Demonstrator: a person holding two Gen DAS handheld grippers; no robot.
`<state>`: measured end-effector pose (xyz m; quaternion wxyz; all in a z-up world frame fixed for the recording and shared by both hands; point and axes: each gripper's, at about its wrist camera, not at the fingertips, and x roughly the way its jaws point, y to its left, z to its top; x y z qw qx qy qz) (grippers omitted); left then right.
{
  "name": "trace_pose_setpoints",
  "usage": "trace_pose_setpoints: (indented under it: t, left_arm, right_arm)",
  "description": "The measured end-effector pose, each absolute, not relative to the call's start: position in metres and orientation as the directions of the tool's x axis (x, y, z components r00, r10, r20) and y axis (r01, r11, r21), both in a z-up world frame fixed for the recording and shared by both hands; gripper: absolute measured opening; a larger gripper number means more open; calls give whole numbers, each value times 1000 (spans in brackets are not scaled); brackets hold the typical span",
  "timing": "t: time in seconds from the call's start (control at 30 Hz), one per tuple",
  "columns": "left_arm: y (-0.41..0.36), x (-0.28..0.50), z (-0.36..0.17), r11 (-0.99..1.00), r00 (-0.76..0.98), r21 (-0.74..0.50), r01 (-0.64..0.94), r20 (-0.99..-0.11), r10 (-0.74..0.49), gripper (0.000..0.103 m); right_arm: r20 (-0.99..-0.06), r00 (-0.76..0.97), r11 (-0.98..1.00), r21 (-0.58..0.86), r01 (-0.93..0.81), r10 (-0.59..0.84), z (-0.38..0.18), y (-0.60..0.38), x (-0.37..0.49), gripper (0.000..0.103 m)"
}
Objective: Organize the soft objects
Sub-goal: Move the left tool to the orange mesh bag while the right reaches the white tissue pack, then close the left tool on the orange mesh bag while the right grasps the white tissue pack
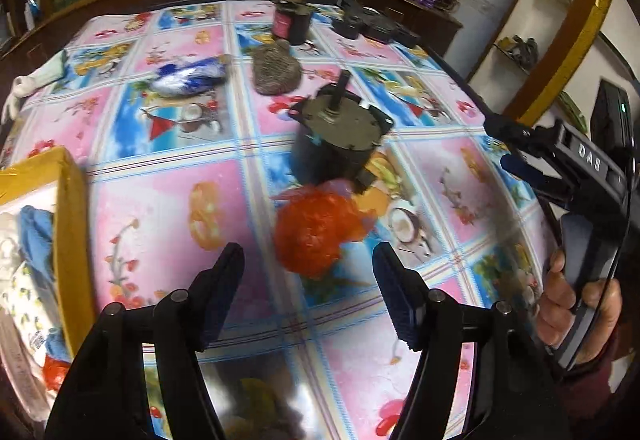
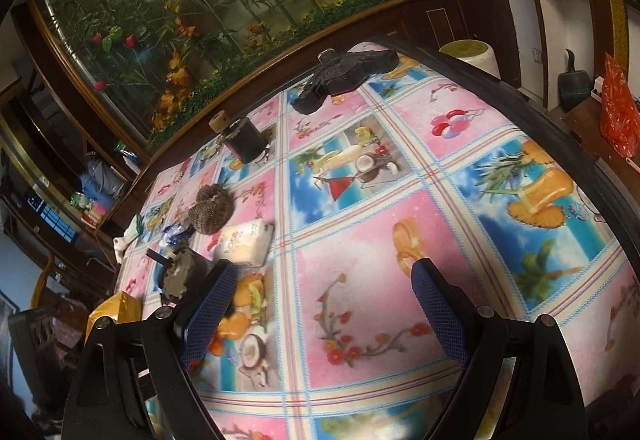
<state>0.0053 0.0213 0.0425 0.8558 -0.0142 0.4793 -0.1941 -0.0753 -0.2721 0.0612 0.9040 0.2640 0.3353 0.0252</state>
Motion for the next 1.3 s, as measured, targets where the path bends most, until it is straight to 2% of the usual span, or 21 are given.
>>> trace_pose_setpoints:
  t: [0.1, 0.23, 0.3, 0.43, 0.63, 0.67, 0.83, 0.97, 1.17, 1.23, 1.27, 1.3]
  left_arm:
    - [30, 0, 45, 922, 467, -246, 299, -805, -366, 66]
    - [38, -13, 51, 918, 481, -260, 300, -790, -381, 66]
    - [41, -17, 51, 915, 478, -272, 298, -787, -389, 66]
    - [46, -20, 50, 913, 469, -282, 294, -790, -394, 66]
    - [50, -19, 48, 913, 468, -290, 287, -790, -397, 66]
    - [49, -18, 47, 913, 467, -289, 288, -790, -398, 66]
    - [38, -13, 45, 911, 467, -242, 335, -797, -384, 66]
    - [19, 0, 42, 898, 476, -166, 407, -801, -364, 66]
    - [-13, 23, 31, 859, 503, 10, 513, -814, -291, 66]
    - [-23, 26, 25, 843, 501, 48, 536, -822, -272, 66]
    - [-26, 27, 21, 837, 494, 54, 545, -827, -268, 66]
    - [-29, 29, 18, 834, 487, 56, 549, -832, -265, 66]
  right_arm:
    - [-649, 720, 885, 454, 105, 247, 69, -253, -43, 92]
    - [-722, 667, 950, 305, 69, 183, 75, -224, 13, 89]
    - [-752, 636, 967, 253, 36, 173, 74, -212, 39, 80]
    - [-783, 581, 967, 253, -30, 223, 72, -198, 76, 72]
    - [-830, 493, 964, 250, -88, 260, 53, -185, 113, 47]
    - [-837, 479, 964, 249, -96, 264, 50, -184, 118, 37]
    - [-844, 471, 967, 228, -116, 256, 47, -180, 108, 19]
    - [-859, 469, 979, 179, -100, 205, 47, -184, 78, 19]
    - [-881, 435, 982, 162, -93, 187, 42, -190, 30, 21]
    - [-853, 462, 970, 217, -107, 242, 45, -194, 23, 39]
    - [-830, 498, 968, 222, -117, 250, 50, -195, 21, 65]
    - [-809, 540, 973, 202, -112, 230, 55, -197, 20, 85]
